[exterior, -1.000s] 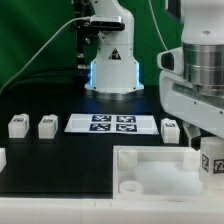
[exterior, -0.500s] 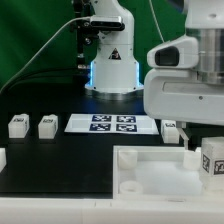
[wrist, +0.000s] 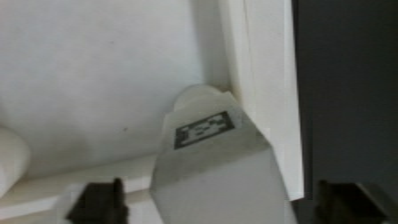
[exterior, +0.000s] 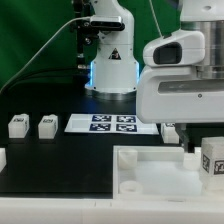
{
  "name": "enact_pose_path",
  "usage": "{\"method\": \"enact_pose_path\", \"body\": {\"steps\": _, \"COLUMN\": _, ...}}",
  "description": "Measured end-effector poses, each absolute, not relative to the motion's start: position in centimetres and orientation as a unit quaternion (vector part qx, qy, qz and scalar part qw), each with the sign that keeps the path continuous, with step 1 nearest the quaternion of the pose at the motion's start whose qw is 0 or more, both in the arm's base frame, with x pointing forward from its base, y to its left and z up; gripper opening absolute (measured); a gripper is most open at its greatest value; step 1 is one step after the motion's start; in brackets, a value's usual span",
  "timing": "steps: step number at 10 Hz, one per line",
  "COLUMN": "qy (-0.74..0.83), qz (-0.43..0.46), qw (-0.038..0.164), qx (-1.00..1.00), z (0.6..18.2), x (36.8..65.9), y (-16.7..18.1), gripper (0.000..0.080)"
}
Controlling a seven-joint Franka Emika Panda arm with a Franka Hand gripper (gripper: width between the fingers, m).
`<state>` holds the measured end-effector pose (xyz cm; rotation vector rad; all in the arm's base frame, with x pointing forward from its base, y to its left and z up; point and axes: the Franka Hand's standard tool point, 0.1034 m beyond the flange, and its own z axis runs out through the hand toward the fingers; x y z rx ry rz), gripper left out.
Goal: Assemble one leg
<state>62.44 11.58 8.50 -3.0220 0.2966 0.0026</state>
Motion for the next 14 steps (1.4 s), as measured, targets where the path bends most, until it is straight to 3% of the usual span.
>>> {"method": "enact_pose_path", "body": {"steps": 2, "qy": 0.116, "qz": 0.002, "qw": 0.053, "qx": -0.992, "z": 8.5, "x": 62.4, "y": 11.6, "gripper": 0.029}}
{"method": "enact_pose_path", "body": {"steps": 6, "qy": 0.363, "qz": 0.023, "qw": 0.057, "qx": -0.93, "z": 8.3, "x": 63.4, "y": 11.2, "gripper": 0.0291}}
{"method": "enact_pose_path", "body": {"steps": 8, "qy": 0.532, "qz": 0.048, "qw": 0.068, "qx": -0.842, "z": 8.2, "x": 63.6, "y": 10.7, "gripper": 0.0291}}
{"method": "enact_pose_path", "body": {"steps": 10, "qy": 0.68, "qz": 0.065, "qw": 0.067, "qx": -0.727, "z": 8.1, "x": 63.5, "y": 10.8, "gripper": 0.0292}}
{"method": "enact_pose_path", "body": {"steps": 14, "qy": 0.784, "qz": 0.074, "qw": 0.056, "qx": -0.614, "z": 8.1, "x": 63.5, "y": 10.9, "gripper": 0.0294}}
